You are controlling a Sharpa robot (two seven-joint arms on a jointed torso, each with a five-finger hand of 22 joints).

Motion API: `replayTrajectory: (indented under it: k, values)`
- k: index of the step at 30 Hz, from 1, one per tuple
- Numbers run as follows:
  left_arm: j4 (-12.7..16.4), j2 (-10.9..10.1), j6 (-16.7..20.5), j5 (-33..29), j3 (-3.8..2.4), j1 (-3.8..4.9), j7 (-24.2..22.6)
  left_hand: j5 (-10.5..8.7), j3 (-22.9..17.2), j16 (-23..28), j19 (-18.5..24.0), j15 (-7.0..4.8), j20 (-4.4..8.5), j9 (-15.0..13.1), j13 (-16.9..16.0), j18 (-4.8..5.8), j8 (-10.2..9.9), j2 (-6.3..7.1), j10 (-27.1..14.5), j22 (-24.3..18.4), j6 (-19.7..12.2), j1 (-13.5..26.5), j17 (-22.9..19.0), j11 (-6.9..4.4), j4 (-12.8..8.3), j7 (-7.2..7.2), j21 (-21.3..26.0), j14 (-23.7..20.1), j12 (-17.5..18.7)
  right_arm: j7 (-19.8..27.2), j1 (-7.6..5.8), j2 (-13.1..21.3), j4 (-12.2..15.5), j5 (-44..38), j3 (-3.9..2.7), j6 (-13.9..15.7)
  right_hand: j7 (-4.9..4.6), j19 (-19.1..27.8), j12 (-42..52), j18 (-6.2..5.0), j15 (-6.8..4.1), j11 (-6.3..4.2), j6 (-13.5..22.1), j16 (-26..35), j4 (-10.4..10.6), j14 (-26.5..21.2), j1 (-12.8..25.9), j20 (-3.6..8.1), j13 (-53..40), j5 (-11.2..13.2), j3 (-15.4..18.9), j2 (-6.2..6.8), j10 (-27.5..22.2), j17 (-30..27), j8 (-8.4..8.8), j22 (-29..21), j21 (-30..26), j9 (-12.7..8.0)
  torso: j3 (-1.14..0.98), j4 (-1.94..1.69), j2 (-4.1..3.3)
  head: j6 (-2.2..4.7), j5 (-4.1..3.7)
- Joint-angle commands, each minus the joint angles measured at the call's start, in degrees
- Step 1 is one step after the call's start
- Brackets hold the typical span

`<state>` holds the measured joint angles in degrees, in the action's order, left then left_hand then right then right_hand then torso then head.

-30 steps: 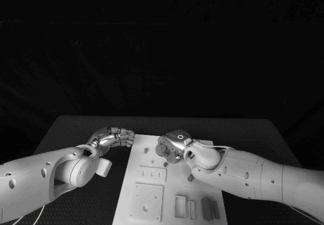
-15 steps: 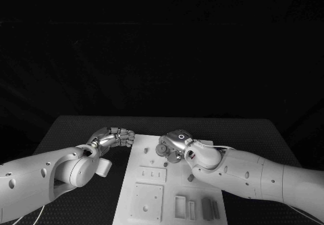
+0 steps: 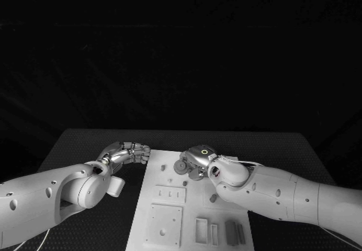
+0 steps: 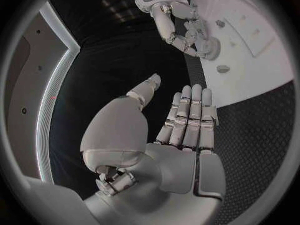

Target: Assemble the parts on the task board

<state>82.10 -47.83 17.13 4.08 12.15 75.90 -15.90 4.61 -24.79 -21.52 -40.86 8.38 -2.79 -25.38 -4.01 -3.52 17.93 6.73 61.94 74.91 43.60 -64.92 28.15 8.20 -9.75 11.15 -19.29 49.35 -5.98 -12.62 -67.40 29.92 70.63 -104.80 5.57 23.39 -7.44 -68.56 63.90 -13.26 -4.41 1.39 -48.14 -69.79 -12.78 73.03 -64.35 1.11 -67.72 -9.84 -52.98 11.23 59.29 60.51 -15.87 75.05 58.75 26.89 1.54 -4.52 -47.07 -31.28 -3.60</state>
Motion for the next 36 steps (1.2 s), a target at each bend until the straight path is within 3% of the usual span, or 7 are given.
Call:
replayTrajectory:
  k: [1, 15, 20, 22, 26, 31, 36]
  values:
    - [0.16, 0.02, -0.12, 0.12, -0.06, 0.09, -0.41, -0.22, 0.05, 0.38, -0.14, 0.29, -0.08, 0.06, 0.01, -0.75, -0.21, -0.05, -0.18, 1.12, -0.15, 0.67, 0.08, 0.35, -0.38, 0.24, 0.21, 0.0, 0.31, 0.81, 0.17, 0.19, 0.0, 1.05, 0.13, -2.19, -0.2, 0.36, 0.4, -1.74, -0.35, -0.07, -2.06, 0.24, -0.81, -0.01, 0.57, -0.04, 0.06, -0.68, -0.3, -0.45, -1.6, 0.11, -0.41, 0.71, 0.26, -0.14, 0.01, 0.03, 0.0, -0.03, 0.04]
    - [0.14, -0.07, -0.14, 0.12, -0.06, 0.08, -0.42, -0.21, -0.02, 0.4, -0.15, 0.3, -0.08, 0.07, 0.01, -0.76, -0.22, -0.03, -0.18, 1.13, -0.18, 0.7, 0.1, 0.36, -0.47, 0.26, 0.2, 0.0, 0.35, 0.3, 0.21, 1.56, 0.56, 0.64, 0.13, 0.89, -0.64, 0.05, 0.83, -1.74, -0.05, 0.29, -2.64, 0.25, -1.62, 0.29, 1.14, 0.07, 0.2, -1.91, -1.12, -0.5, -1.48, 0.29, -0.59, 0.67, 0.43, -0.49, -0.02, 0.06, -0.01, 0.05, 0.05]
    - [0.12, -0.09, -0.11, 0.12, -0.05, 0.08, -0.42, -0.21, -0.05, 0.41, -0.15, 0.3, -0.09, 0.07, 0.01, -0.77, -0.23, -0.03, -0.18, 1.13, -0.18, 0.71, 0.11, 0.37, -0.51, 0.27, 0.2, 0.0, 0.36, 2.54, 0.22, 2.41, 0.82, 3.88, 0.13, 7.04, -0.71, -0.06, 0.91, -1.74, 0.03, 0.37, -2.64, 0.27, -1.64, 0.38, 1.25, 0.09, 0.26, -1.8, -1.29, -0.24, -1.41, 0.31, -0.55, 0.63, 0.44, -0.6, -0.06, 0.08, 0.0, 0.2, 0.0]
    - [0.07, -0.12, -0.1, 0.12, -0.05, 0.08, -0.44, -0.21, -0.06, 0.41, -0.15, 0.3, -0.09, 0.07, 0.01, -0.77, -0.23, -0.03, -0.18, 1.13, -0.19, 0.71, 0.11, 0.37, -0.52, 0.27, 0.2, 0.0, 0.36, 6.55, 0.22, 3.1, 1.21, 9.52, 0.12, 11.21, -0.74, -0.23, 0.96, -1.74, 0.05, 0.4, -2.39, 0.34, -1.42, 0.48, 1.29, 0.14, 0.39, -1.55, -1.62, 0.24, -1.31, 0.32, -0.37, 0.54, 0.4, -0.79, -0.03, 0.05, 0.04, 0.27, -0.06]
    - [-0.17, -0.19, -0.07, 0.12, -0.05, 0.08, -0.49, -0.21, -0.08, 0.41, -0.15, 0.3, -0.09, 0.07, 0.01, -0.77, -0.23, -0.02, -0.18, 1.13, -0.19, 0.71, 0.11, 0.37, -0.54, 0.27, 0.2, 0.0, 0.37, 10.99, 0.2, 4.84, 2.98, 15.6, -0.14, 15.18, -1.11, -0.55, 1.0, -1.74, 0.29, 0.71, -1.89, 0.42, -1.06, 0.62, 1.24, 0.32, 0.61, -1.57, -1.81, 0.96, -1.18, 0.35, -0.06, 0.4, 0.35, -1.09, -0.05, 0.05, 0.03, 0.45, -0.06]
    - [-0.18, -0.44, -0.08, 0.12, -0.05, 0.08, -0.57, -0.21, -0.11, 0.42, -0.15, 0.3, -0.09, 0.07, 0.01, -0.78, -0.23, -0.02, -0.18, 1.13, -0.19, 0.7, 0.12, 0.37, -0.59, 0.25, 0.19, 0.0, 0.38, 12.78, 0.08, 8.25, 4.88, 20.15, -1.91, 13.27, -1.33, -1.03, 1.11, -1.74, 0.52, 0.93, -2.06, 0.44, -0.8, 0.85, 1.42, 0.63, 0.91, 0.26, -0.59, 1.95, -0.92, 0.48, -0.17, 0.26, 0.36, -1.24, -0.05, 0.23, 0.1, 0.87, -0.26]
    - [-0.55, -0.55, -1.05, 0.12, -0.05, 0.08, -1.04, -0.21, -0.16, 0.41, -0.15, 0.29, -0.09, 0.06, 0.0, -0.79, -0.22, -0.02, -0.16, 1.13, -0.17, 0.68, 0.14, 0.36, -0.65, 0.24, 0.18, 0.02, 0.38, 16.87, -0.35, 12.02, 5.45, 27.94, -2.57, 7.09, -1.36, -0.89, 1.13, -1.74, 0.53, 0.98, -1.95, 0.67, 0.43, 0.62, 2.71, 0.84, 1.15, 3.33, 3.03, 3.63, -1.28, 0.66, -0.2, 0.19, 0.13, -1.43, -0.09, 0.39, 0.08, 1.19, -0.48]
